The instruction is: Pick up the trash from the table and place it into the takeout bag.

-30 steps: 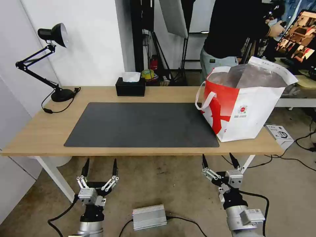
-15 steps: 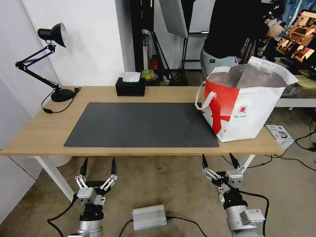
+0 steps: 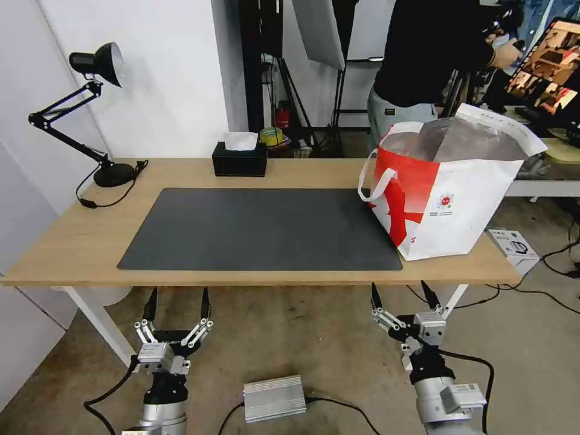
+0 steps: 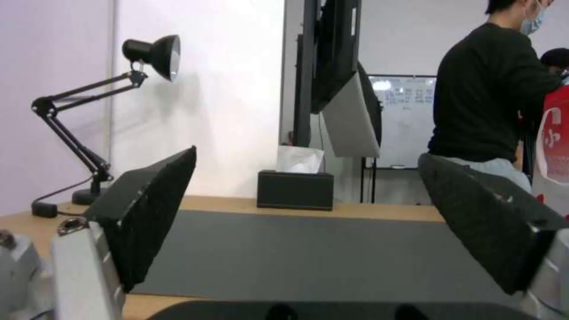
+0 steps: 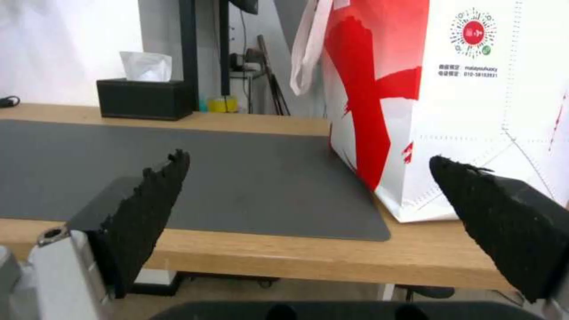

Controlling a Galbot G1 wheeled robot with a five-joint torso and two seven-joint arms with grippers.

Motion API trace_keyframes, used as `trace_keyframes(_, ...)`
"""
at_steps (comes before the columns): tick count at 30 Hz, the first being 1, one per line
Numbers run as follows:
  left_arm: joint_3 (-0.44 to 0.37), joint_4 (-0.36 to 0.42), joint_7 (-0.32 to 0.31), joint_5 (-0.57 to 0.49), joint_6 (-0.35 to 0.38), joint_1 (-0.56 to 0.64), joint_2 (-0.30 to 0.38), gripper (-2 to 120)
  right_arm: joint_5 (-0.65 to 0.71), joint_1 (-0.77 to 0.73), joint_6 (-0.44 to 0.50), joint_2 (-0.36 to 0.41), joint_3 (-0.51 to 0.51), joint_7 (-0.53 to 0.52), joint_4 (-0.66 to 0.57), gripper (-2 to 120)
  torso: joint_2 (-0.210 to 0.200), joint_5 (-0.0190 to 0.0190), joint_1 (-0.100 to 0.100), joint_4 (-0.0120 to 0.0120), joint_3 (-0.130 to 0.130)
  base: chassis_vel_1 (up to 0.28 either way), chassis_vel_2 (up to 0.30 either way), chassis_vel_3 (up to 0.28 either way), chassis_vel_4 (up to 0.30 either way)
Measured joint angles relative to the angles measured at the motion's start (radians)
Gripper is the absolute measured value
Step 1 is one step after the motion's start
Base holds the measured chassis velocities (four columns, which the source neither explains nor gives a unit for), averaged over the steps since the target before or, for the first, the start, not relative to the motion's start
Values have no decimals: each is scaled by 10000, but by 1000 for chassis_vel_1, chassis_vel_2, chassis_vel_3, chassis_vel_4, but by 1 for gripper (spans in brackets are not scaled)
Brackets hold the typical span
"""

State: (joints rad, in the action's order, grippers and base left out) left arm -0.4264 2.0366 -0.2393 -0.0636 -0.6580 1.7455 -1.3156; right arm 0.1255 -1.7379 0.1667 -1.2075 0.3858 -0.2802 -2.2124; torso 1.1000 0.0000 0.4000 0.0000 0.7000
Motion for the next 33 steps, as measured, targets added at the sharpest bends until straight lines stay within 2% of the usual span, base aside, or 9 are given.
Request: trace_keyframes(33, 8, 6, 0, -9, 16, -3, 4, 100, 0, 0, 0, 0, 0, 0, 0, 100, 0, 0, 0, 0, 0, 0, 0, 0, 0)
